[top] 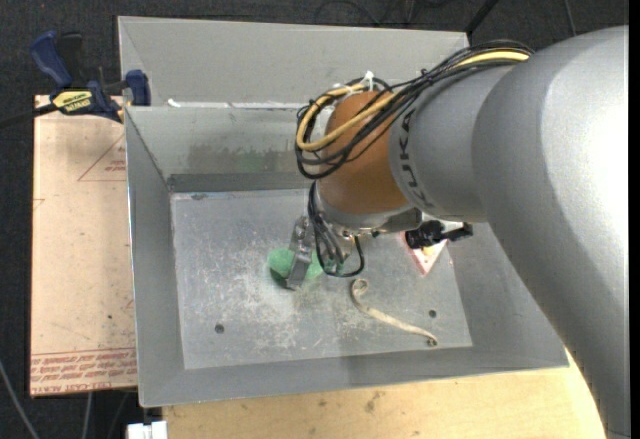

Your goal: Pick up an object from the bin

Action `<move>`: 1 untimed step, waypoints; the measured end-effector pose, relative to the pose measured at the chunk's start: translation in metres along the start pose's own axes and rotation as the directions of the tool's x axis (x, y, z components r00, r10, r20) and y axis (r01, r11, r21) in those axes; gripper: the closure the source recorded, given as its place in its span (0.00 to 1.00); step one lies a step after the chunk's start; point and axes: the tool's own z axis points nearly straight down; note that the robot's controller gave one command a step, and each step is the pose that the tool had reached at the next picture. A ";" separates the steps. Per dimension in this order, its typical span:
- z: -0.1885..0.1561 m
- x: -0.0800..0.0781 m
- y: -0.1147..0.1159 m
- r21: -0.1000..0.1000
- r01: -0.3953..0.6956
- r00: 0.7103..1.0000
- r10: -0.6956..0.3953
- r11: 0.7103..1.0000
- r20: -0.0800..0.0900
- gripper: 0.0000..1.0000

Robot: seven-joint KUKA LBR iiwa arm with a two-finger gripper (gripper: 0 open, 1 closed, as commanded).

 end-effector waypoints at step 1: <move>0.000 0.000 0.000 0.000 0.000 1.000 0.000 1.000 0.000 1.00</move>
Offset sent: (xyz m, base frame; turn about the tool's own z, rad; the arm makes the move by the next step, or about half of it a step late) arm -0.0074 0.0000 0.1382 -0.0337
